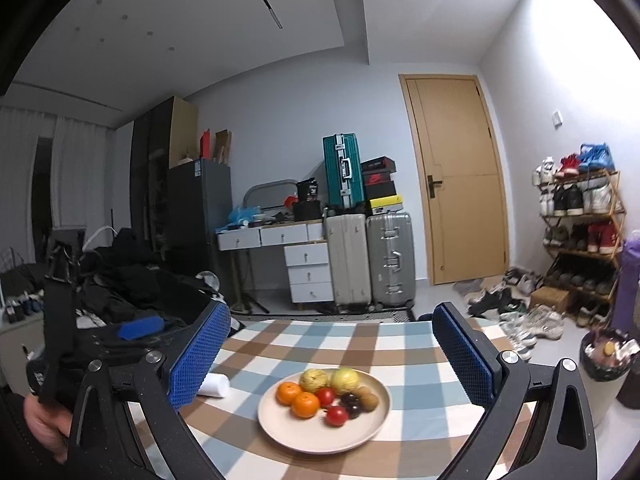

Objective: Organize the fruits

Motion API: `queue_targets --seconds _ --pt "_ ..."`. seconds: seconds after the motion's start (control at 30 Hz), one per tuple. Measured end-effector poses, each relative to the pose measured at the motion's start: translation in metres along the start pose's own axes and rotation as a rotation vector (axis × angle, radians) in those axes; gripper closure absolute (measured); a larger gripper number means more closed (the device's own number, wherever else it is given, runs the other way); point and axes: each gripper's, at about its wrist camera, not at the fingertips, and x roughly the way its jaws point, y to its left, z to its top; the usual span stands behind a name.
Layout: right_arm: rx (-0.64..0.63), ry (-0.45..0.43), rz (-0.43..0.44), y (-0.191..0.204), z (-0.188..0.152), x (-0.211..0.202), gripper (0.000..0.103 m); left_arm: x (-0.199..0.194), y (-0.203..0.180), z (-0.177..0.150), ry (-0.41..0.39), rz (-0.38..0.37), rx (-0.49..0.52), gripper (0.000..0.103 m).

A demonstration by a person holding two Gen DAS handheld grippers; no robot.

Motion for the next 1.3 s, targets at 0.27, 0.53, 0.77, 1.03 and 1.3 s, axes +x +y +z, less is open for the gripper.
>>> queue_targets --seconds 0.27,0.53,0.77,1.03,1.3 --pt "-0.029 0.023 -0.004 0.001 -0.027 0.001 0.000 -0.002 0.005 -0.023 -0.038 0.039 0.020 0.001" --pt "-0.031 0.074 -0.018 -0.004 -0.053 0.018 0.000 0.019 0.024 -0.053 -0.021 0.067 -0.016 0.001" --pt "-0.026 0.135 -0.028 -0.011 -0.076 0.037 0.000 0.043 0.032 -0.077 0.008 0.082 0.001 0.001" --pt "-0.023 0.205 -0.055 -0.018 -0.096 0.053 0.000 0.064 0.037 -0.094 0.026 0.066 0.000 0.001" --pt "-0.091 0.245 -0.096 -0.007 -0.103 0.065 0.000 0.072 0.026 -0.097 0.013 0.072 0.053 0.001"
